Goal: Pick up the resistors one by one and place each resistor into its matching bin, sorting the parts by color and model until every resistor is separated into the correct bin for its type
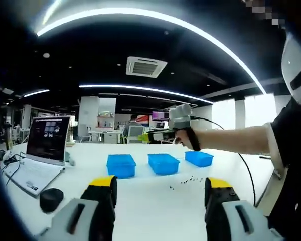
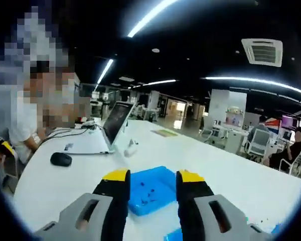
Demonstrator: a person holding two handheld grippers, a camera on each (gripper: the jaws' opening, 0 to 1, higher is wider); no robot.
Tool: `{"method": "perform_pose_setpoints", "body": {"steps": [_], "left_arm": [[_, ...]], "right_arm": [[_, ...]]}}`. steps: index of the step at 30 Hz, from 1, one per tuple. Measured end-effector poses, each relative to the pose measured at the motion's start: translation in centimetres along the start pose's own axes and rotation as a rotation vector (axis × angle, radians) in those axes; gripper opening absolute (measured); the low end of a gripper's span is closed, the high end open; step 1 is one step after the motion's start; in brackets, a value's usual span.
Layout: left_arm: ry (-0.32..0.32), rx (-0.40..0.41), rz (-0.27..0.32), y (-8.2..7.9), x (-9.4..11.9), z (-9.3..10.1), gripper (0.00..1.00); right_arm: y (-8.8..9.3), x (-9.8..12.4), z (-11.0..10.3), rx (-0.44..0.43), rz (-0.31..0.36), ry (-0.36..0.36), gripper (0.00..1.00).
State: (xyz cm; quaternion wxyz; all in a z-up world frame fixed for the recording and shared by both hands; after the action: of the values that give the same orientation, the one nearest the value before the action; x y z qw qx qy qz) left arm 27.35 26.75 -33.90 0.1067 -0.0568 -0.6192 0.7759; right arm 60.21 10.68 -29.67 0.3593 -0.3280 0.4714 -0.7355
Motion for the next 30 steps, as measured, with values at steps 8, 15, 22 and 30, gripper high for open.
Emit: {"method": "perform_pose_setpoints", "body": {"steps": [8,15,22,30], "left_arm": [[0.046,0.014,-0.018,0.6,-1.4,0.0,0.72],[0.090,0.009,-0.034,0.7,-3.0,0.5,0.72],[0.124,0.001,-0.049,0.8,-3.9,1.4,0.72],[0.120,-0.008,-0.070,1.2,-3.5,1.2,0.72]], "right_arm": [[2.8,14.5,-1.1,-0.054,0.059,0.138,0.38],[4.7,24.6,-5.0,-0.046,0.081,0.213,0.38],[5.9,30.8,-8.4,-0.104,0.062,0.329,0.38],[5.4,32.1,-8.8,-0.059,0.000,0.270,0.38]]}}
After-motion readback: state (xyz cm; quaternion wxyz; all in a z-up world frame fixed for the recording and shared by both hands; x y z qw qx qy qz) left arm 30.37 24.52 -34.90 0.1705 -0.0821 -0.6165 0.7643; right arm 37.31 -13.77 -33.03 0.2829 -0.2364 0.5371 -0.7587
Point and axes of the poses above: the point that each gripper's makers call its tool centre point, and the gripper's own axes: x roughly backward along the fingers, z roughly to its right, y roughly out of its underside, the point moved 10 cm from there along x, roughly backward along the fingers, and after that the axes turned 10 degrees about x, right-handed, at the moved point
